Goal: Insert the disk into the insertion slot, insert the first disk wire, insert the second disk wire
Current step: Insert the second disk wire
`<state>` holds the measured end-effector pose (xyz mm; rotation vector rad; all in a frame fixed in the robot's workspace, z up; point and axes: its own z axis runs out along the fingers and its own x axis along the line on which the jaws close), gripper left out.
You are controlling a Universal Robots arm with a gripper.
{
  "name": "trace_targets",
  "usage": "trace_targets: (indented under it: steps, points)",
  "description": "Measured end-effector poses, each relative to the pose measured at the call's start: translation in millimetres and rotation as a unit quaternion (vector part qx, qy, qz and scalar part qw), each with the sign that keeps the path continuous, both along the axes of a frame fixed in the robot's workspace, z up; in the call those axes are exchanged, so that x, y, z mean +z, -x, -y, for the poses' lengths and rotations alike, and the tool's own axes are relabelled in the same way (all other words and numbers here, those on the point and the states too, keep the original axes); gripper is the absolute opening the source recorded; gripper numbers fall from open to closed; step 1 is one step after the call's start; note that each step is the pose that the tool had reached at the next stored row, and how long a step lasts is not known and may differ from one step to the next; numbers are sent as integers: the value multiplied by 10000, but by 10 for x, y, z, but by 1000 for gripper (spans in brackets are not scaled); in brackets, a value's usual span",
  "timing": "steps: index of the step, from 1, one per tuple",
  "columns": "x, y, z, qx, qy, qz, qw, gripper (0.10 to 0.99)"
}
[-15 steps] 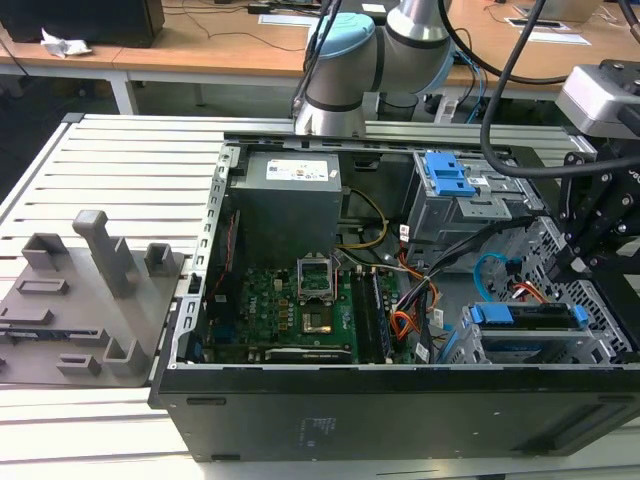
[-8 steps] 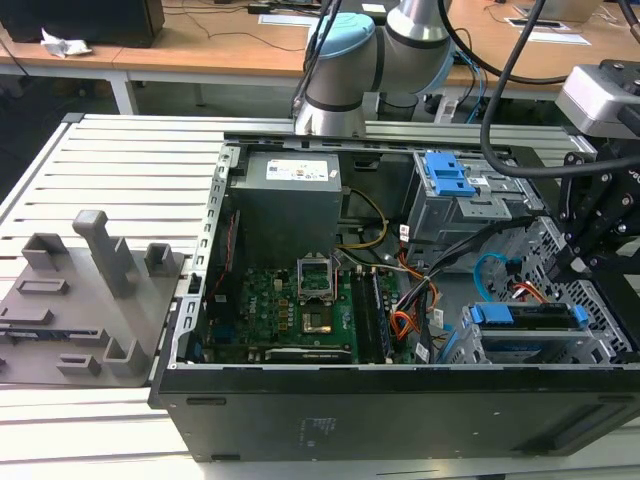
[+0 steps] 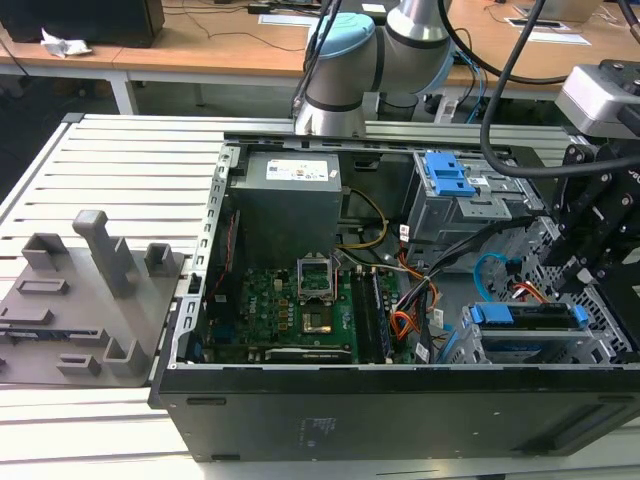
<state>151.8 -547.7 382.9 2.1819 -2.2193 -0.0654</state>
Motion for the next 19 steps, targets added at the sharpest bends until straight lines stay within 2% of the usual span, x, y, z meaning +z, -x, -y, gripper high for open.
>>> trace_targets:
  steps: [1, 4, 6, 7, 8, 16, 19]
  points:
    - [0, 0, -1, 0, 0, 0, 10000, 361]
    - [0, 2, -42, -1, 0, 0, 10000, 361]
    - [-1, 0, -104, 0, 0, 0, 10000, 361]
    - [-12, 10, -179, 2, -1, 0, 10000, 361]
    - [-36, 68, -220, 21, -1, 0, 10000, 361]
    - [-85, 195, -226, 158, 2, 0, 9999, 361]
    - [-105, 233, -229, 201, 39, -1, 9998, 361]
